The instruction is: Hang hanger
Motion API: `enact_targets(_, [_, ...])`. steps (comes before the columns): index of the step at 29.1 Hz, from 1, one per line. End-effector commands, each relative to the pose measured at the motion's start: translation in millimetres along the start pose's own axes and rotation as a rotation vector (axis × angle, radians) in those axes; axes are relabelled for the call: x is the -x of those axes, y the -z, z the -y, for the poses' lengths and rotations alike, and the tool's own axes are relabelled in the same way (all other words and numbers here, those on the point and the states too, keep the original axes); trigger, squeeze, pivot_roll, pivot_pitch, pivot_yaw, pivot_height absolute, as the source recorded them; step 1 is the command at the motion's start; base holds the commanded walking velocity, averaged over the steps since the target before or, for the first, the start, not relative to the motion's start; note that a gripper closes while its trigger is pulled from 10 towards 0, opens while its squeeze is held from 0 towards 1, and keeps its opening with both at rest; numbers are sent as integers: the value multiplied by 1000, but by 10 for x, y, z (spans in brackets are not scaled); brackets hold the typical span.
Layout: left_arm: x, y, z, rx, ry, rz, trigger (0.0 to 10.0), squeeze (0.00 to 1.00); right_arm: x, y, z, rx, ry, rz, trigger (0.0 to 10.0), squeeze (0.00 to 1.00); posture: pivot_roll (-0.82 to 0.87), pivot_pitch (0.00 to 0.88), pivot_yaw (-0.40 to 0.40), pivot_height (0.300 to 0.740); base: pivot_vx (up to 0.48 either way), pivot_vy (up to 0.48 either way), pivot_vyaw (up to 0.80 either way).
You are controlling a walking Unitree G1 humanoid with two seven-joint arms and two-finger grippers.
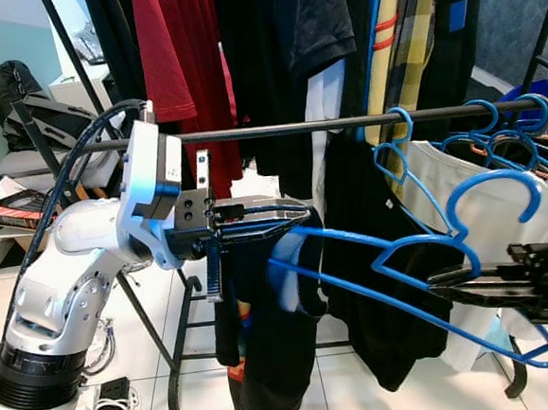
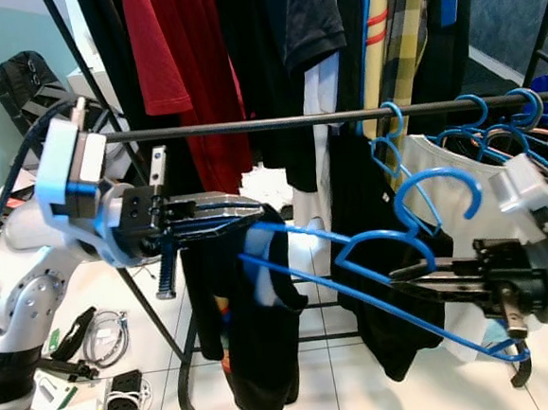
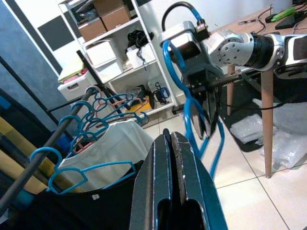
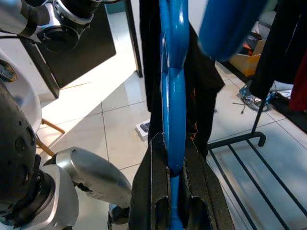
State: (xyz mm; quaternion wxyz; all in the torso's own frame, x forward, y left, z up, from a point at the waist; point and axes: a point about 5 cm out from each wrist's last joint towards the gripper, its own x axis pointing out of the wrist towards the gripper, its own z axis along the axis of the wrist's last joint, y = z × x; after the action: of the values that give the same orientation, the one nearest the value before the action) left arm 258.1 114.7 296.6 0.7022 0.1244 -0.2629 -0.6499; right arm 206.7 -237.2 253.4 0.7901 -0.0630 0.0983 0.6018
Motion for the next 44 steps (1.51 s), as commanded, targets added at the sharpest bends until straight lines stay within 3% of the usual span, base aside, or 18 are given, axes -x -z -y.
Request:
enact_targets(1, [-53, 3, -14, -11, 0, 8, 10000, 0, -92, -9, -21, 13, -29, 7, 10000, 0, -132, 0, 72, 740, 0, 0, 0])
enact_targets(9, [-212, -121, -26, 5, -16, 124, 10000, 0, -285, 12, 127, 48, 55, 45, 10000, 0, -127, 0, 74, 740, 0, 0, 0])
enact_targets(13, [-196, -168, -62, 2, -38, 143, 10000, 0, -311, 53, 189, 50, 107, 29, 10000, 0, -127, 0, 74, 740, 0, 0, 0])
enact_targets(16, [-152, -251, -129, 1, -76, 172, 10000, 0, -338, 133, 314, 49, 213, -4, 10000, 0, -124, 0, 73, 740, 0, 0, 0])
enact_targets(20, [-123, -290, -147, 12, -92, 185, 10000, 0, -365, 120, 417, 70, 293, 21, 10000, 0, -122, 0, 74, 740, 0, 0, 0])
enact_targets(23, [-123, -290, -147, 12, -92, 185, 10000, 0, -365, 120, 417, 70, 293, 21, 10000, 0, -122, 0, 74, 740, 0, 0, 0])
enact_targets(25, [-123, -250, -126, 20, -82, 150, 10000, 0, -415, 5, 386, 95, 251, 115, 10000, 0, -119, 0, 71, 740, 0, 0, 0])
enact_targets(28, [-144, -205, -85, 35, -65, 138, 10000, 0, -443, -43, 341, 106, 205, 149, 10000, 0, -120, 0, 69, 740, 0, 0, 0])
enact_targets(29, [-207, -108, -8, 54, -39, 118, 10000, 0, -477, -100, 289, 119, 148, 187, 10000, 0, -124, 0, 69, 740, 0, 0, 0])
enact_targets(34, [-304, 16, 45, 70, -38, 107, 10000, 0, -506, -169, 244, 138, 106, 221, 10000, 0, -132, 0, 72, 740, 0, 0, 0])
enact_targets(44, [-467, 1, 121, 102, -5, 173, 10000, 0, -550, -190, 291, 159, 142, 243, 10000, 0, -134, 0, 76, 740, 0, 0, 0])
